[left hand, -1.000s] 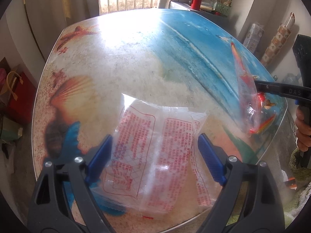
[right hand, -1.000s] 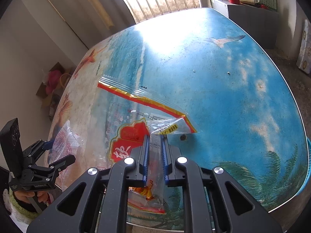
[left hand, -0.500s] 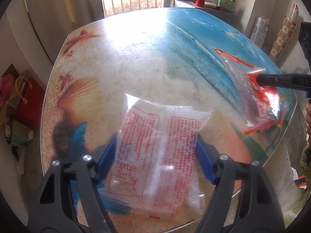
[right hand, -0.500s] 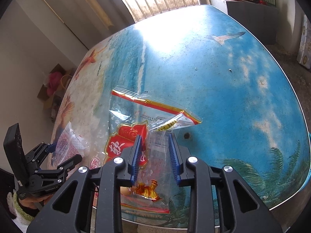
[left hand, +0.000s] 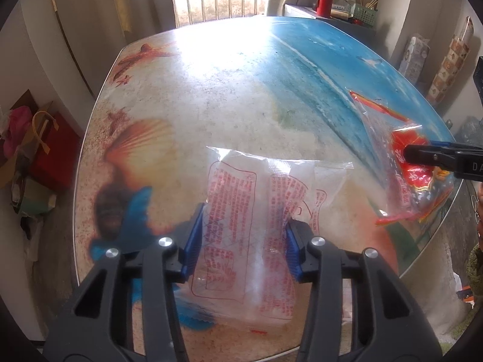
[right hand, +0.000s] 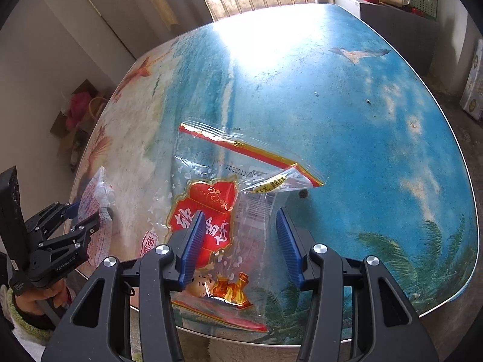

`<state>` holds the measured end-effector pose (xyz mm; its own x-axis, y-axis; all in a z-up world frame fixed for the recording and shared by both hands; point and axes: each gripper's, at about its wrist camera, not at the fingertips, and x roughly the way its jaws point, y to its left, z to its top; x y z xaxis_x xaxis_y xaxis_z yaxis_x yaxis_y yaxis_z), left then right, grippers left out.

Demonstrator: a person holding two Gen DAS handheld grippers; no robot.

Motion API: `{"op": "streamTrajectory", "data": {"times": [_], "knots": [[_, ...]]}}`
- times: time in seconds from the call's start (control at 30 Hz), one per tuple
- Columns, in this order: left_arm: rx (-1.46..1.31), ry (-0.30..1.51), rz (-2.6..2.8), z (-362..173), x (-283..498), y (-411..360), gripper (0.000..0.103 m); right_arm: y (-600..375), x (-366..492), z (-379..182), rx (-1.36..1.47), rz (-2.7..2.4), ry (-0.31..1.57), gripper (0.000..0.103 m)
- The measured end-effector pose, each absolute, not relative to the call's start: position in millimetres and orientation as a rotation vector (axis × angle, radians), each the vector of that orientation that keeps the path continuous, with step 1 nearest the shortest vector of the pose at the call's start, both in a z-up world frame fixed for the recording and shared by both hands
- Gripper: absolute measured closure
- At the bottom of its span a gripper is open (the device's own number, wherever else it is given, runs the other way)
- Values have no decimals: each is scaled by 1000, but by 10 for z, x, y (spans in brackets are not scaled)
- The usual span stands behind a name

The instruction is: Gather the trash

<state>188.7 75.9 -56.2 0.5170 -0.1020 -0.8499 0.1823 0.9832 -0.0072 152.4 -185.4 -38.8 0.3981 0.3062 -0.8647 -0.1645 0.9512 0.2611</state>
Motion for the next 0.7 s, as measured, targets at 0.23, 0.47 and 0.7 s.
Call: {"op": "streamTrajectory", "data": {"times": [0.23,0.47,0.7], "knots": [[65,1007,-161,-554,1915,830,76,-1753,1496,-379,50,269,1092,76],[43,1002,-175,-528,1925,809,82,-1807,1495,-362,66,253,1075,87],[53,978,-173,-434,1885,788,83,-1851,1462,-325,93,251,1059,89]]}}
